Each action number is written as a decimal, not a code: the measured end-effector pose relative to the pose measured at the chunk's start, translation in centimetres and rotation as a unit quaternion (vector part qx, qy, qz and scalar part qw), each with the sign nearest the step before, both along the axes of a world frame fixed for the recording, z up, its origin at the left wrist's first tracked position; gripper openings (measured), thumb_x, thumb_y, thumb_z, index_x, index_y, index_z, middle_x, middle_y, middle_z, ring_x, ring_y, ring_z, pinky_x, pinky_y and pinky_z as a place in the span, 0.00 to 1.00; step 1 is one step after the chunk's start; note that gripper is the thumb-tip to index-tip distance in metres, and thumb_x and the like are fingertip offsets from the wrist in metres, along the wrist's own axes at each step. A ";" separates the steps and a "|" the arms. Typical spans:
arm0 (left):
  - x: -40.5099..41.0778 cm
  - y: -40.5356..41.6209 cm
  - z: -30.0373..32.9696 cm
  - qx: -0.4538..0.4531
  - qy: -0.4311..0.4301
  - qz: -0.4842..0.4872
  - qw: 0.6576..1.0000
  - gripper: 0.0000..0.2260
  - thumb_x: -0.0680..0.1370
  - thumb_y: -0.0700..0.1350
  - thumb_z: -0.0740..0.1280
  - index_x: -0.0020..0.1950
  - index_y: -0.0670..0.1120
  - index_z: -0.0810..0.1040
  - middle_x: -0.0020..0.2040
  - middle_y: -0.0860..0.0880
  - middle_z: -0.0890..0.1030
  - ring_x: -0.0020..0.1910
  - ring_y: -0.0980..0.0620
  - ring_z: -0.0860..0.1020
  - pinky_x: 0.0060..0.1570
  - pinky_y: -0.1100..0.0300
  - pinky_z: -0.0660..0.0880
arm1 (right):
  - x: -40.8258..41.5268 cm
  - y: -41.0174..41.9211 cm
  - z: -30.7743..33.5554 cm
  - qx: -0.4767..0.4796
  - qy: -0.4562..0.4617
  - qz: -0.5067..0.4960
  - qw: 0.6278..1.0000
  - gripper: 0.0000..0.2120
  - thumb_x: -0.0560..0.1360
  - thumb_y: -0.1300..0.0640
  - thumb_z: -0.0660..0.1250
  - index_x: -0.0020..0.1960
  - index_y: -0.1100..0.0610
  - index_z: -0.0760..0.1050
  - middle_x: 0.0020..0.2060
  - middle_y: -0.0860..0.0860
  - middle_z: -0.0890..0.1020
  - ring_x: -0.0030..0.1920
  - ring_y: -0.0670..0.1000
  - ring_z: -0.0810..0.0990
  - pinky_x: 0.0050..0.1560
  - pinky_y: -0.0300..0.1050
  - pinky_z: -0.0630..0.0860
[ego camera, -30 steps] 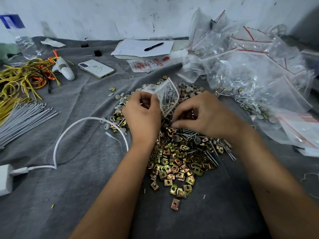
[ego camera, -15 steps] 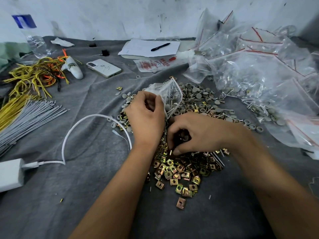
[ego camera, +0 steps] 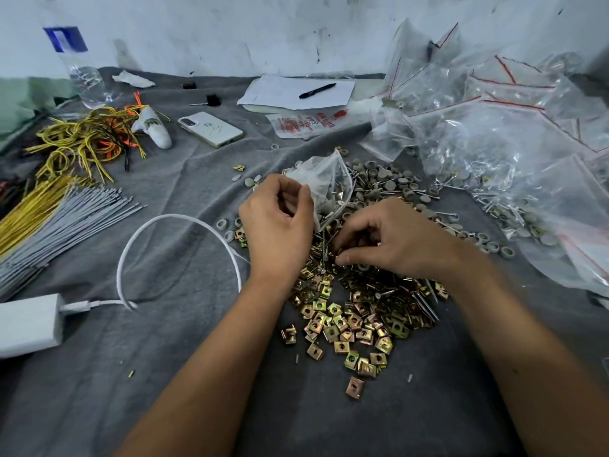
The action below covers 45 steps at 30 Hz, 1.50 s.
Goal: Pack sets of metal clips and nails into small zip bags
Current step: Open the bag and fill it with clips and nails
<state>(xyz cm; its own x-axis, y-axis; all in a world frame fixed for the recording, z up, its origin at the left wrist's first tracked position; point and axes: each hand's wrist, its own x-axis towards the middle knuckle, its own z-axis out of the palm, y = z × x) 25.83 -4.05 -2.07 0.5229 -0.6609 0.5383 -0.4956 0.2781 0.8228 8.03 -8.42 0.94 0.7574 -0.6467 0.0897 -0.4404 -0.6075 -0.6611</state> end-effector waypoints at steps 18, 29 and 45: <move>0.3 -0.4 -0.2 -0.033 -0.012 0.026 0.999 0.07 0.77 0.41 0.71 0.40 0.50 0.77 0.33 0.59 0.77 0.34 0.61 0.77 0.36 0.73 0.69 | 2.7 3.3 0.9 -0.026 0.159 0.120 0.980 0.06 0.72 0.48 0.78 0.45 0.41 0.81 0.50 0.42 0.76 0.55 0.40 0.72 0.59 0.42 0.71; -0.1 -0.5 0.0 -0.022 0.021 0.033 0.999 0.07 0.77 0.41 0.71 0.40 0.49 0.78 0.33 0.59 0.78 0.33 0.61 0.77 0.35 0.70 0.72 | 2.1 2.5 0.2 -0.007 0.017 0.055 0.998 0.09 0.77 0.59 0.74 0.45 0.46 0.79 0.37 0.43 0.80 0.41 0.46 0.79 0.43 0.39 0.74; 1.8 -0.8 0.8 0.043 0.094 -0.013 0.995 0.10 0.80 0.39 0.71 0.39 0.47 0.77 0.31 0.45 0.80 0.29 0.45 0.81 0.31 0.56 0.76 | 1.9 2.1 -0.4 -0.107 0.003 0.030 0.994 0.08 0.72 0.46 0.78 0.48 0.48 0.85 0.41 0.40 0.79 0.45 0.41 0.78 0.47 0.39 0.72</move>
